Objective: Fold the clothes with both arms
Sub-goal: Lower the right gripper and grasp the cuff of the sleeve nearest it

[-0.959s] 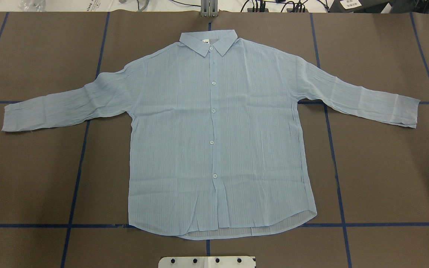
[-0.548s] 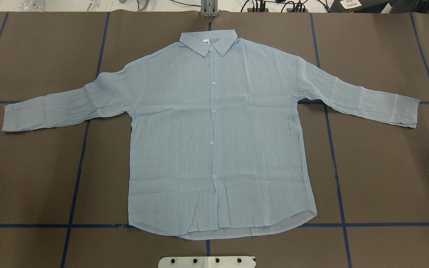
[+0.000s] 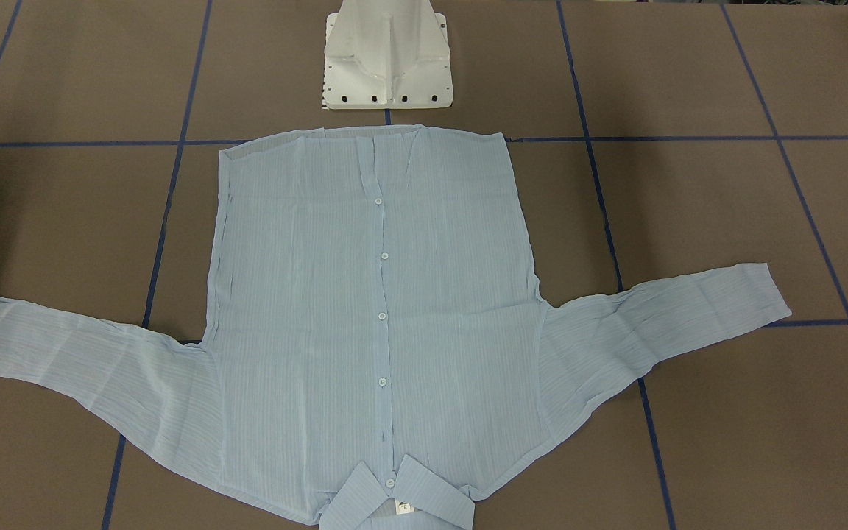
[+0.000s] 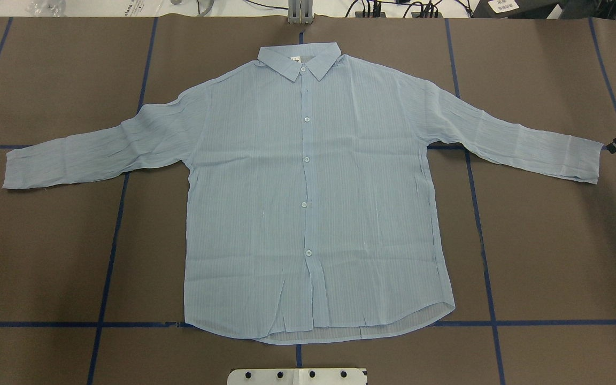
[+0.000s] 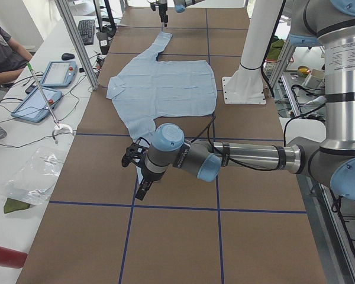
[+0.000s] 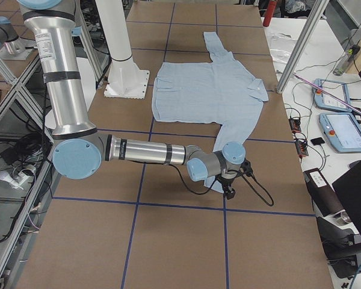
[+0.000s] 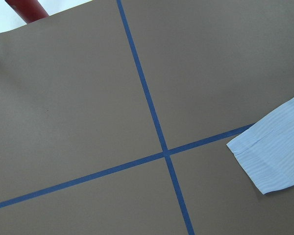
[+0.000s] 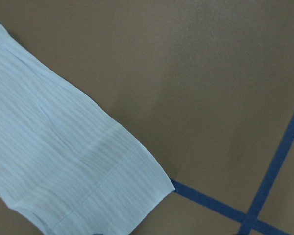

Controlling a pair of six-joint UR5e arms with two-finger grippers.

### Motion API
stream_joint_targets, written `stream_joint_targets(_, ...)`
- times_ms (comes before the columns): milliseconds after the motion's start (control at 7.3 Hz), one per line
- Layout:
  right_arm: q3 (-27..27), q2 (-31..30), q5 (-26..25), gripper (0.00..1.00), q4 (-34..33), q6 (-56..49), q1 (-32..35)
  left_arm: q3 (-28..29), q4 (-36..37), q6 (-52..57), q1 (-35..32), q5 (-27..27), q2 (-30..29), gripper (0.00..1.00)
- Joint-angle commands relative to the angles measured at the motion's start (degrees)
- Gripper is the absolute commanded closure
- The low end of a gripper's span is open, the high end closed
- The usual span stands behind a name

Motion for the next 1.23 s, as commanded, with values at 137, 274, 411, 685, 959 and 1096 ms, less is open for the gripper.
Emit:
stream_joint_targets(137, -6.5, 3.0, -0.1, 0.12, 1.6, -0.9, -1.4, -0.4, -0.3, 0.0, 0.0, -0.1, 0.0, 0.01)
stream_joint_targets(274, -6.8, 3.1, -0.1, 0.17, 1.5, -0.8, -1.4, -0.4, -0.4, 0.0, 0.0, -0.1, 0.0, 0.01)
stream_joint_targets(411, -7.0, 3.2, -0.3, 0.22, 1.4, -0.8, -2.1, -0.4, -0.4, 0.0, 0.0, -0.1, 0.0, 0.01)
stream_joint_targets(685, -7.4, 3.9, -1.8, 0.23, 1.4, -0.8, -3.0, -0.7, -0.4, 0.0, 0.0, -0.1, 0.0, 0.01)
stream_joint_targets(959, -8.2, 5.0, -2.2, 0.26, 1.4, -0.8, -3.3, -0.7, -0.4, 0.0, 0.0, -0.1, 0.0, 0.01)
stream_joint_targets(1096, -8.8, 5.3, -2.2, 0.30, 1.4, -0.8, -3.5, -0.7, -0.4, 0.0, 0.0, -0.1, 0.0, 0.01)
